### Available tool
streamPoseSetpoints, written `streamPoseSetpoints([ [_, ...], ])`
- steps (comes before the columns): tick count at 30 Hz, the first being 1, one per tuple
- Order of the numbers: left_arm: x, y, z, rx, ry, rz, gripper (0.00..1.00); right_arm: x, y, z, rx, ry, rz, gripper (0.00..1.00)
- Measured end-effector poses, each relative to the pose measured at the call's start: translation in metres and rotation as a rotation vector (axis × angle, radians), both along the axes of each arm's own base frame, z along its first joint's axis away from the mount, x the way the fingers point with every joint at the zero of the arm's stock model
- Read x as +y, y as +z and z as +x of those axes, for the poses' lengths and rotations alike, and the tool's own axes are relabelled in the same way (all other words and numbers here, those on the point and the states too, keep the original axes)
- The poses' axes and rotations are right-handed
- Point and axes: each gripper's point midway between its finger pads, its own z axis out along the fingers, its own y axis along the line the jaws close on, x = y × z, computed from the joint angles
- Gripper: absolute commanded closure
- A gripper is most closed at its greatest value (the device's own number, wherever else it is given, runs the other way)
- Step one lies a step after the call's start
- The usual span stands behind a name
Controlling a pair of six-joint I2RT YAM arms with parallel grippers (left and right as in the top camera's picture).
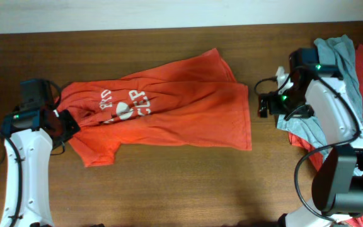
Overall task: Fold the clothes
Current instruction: 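Grasp the shirt's right side with the right gripper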
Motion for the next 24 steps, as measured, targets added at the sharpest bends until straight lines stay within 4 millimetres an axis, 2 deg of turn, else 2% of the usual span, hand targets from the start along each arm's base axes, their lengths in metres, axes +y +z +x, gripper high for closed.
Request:
streamPoseSetpoints([
  [10,-0.002,0.000,0.001,-0.004,-0.002,-0.013,1.00,0.044,-0.053,-0.040,0.098,0.068,0.128,0.00],
  [18,-0.003,0.000,0.001,-0.006,-0.005,-0.022,1.00,0.079,-0.066,-0.047,0.092,0.143,0.139,0.04],
  [24,-0.003,0.000,0.001,-0.006,-0.005,-0.023,1.00,0.086,-0.074,-0.051,0.127,0.125,0.137,0.07],
])
